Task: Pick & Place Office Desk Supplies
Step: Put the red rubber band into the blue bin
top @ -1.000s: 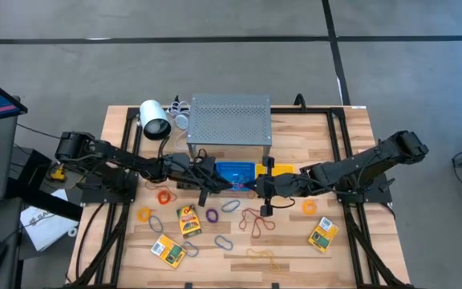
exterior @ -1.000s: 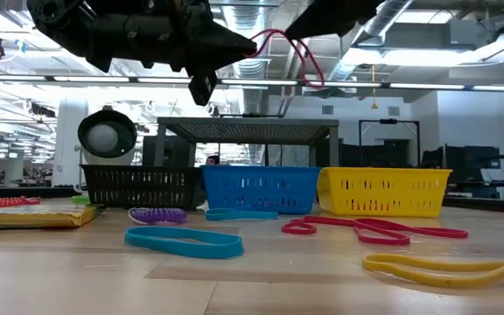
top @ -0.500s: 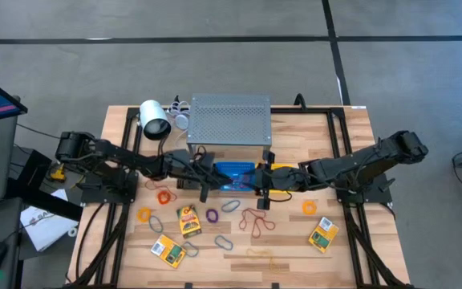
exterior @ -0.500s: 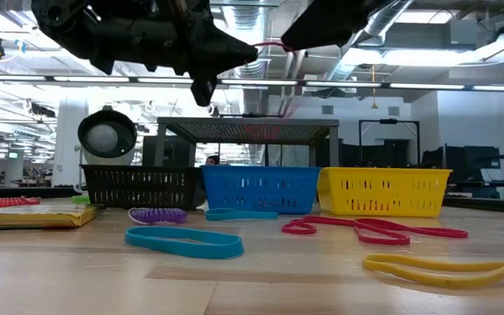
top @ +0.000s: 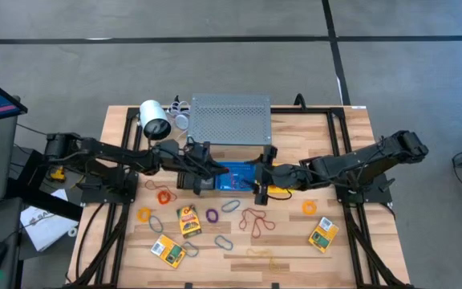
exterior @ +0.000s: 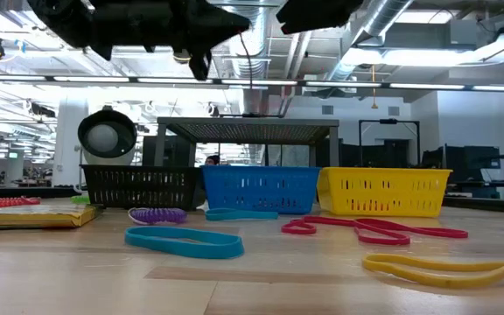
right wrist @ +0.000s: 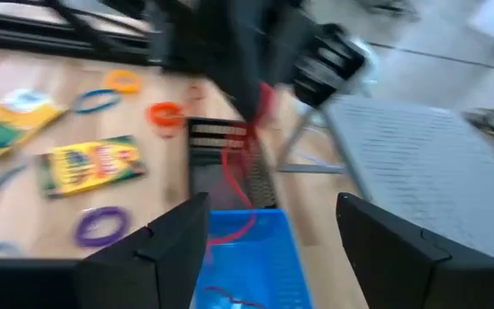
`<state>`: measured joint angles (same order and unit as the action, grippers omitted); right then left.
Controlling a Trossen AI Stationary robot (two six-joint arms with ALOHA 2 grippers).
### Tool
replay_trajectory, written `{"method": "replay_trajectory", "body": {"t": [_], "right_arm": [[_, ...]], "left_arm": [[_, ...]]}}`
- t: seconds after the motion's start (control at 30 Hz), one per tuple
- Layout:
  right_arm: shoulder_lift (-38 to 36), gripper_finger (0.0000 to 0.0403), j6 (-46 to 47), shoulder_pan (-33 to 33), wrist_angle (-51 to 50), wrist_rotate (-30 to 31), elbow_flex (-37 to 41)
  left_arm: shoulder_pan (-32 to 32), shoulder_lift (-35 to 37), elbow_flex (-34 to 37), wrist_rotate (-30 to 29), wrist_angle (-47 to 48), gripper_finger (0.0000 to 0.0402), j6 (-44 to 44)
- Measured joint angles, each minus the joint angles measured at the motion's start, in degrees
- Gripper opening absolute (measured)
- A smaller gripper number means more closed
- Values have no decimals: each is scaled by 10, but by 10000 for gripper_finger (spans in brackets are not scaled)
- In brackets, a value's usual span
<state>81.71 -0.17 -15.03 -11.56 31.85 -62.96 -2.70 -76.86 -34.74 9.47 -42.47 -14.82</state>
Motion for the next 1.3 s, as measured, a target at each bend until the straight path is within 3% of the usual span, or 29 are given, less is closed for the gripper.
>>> {"method": "replay_trajectory", "body": {"t": [0.13, 0.53, 0.73, 1.0, 1.1, 1.3], "right_arm": [[0, 249, 5, 1, -16, 44, -1], [-23, 249, 28, -4, -13, 46, 10], [-101, 249, 38, -23, 32, 41, 54], [-247, 249, 27, -61, 165, 20, 197], [-300, 249, 19, -68, 223, -24, 264], [-378, 249, -26, -59, 374, -232, 392]], "left_arm": [[-1, 31, 0, 0, 16, 4, 15], [-14, 47, 0, 0, 57, 4, 76], [-33, 47, 0, -1, 65, 5, 88], [-45, 47, 0, -1, 70, 5, 101], [-45, 46, 0, -1, 69, 5, 104], [-45, 16, -19, 2, 65, 6, 112]]}}
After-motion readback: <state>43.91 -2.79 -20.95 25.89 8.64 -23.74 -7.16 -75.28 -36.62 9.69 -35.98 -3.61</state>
